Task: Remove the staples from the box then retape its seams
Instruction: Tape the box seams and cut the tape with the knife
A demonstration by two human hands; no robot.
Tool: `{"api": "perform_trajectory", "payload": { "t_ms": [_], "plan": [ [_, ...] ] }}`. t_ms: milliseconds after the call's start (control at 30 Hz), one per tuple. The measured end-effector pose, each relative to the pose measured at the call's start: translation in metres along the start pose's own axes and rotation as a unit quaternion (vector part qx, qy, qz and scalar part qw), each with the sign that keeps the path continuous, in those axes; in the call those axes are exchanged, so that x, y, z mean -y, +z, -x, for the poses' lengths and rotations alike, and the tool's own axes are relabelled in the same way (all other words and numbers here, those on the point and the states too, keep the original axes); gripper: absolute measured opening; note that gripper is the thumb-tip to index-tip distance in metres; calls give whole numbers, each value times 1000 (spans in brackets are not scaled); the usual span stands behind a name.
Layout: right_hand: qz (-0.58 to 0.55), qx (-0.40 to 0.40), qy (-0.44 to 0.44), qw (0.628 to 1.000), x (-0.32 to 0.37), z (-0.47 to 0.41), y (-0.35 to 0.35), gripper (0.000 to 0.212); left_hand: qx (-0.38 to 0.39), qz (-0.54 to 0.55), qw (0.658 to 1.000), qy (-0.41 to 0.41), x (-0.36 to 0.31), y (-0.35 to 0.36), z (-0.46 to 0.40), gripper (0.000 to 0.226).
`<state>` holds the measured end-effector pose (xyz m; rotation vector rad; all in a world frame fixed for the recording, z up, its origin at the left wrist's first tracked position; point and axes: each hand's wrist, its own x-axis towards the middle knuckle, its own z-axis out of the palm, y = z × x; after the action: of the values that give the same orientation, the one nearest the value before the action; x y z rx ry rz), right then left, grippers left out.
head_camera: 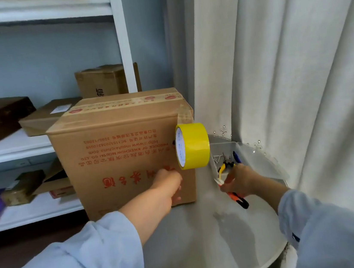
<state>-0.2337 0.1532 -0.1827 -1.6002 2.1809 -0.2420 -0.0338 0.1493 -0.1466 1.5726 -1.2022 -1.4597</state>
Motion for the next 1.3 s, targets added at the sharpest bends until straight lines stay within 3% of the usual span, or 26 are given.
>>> {"api": "perform_trajectory", "payload": {
  "t_ms": [67, 167, 300, 467, 733, 900, 1100, 1300],
  "plan": [
    [-129, -33, -35, 990, 18, 8, -22, 22, -29, 18, 998, 44, -12, -19, 12, 21],
    [-313, -121, -89, 938, 39, 17, -53, 20, -39, 74, 992, 95, -31, -26, 23, 18],
    [-406, -160, -153, 887, 77, 43, -93, 25, 11, 114, 984, 140, -61, -34, 42, 21],
    [-334, -102, -185, 919, 94, 57, -121, 33, 47, 86, 986, 138, -83, -29, 43, 34],
    [-296, -61, -211, 929, 104, 43, -130, 25, 65, 89, 988, 106, -94, -11, 29, 19],
    [-288, -29, -178, 940, 98, 42, -144, 32, 50, 116, 987, 96, -94, -11, 21, 17],
    [-240, 122, -126, 955, 81, 42, -166, 34, 38, 123, 985, 117, -98, -10, 20, 25],
    [-194, 149, -125, 962, 89, 35, -162, 35, 36, 107, 987, 116, -95, -11, 14, 27]
  ]
}}
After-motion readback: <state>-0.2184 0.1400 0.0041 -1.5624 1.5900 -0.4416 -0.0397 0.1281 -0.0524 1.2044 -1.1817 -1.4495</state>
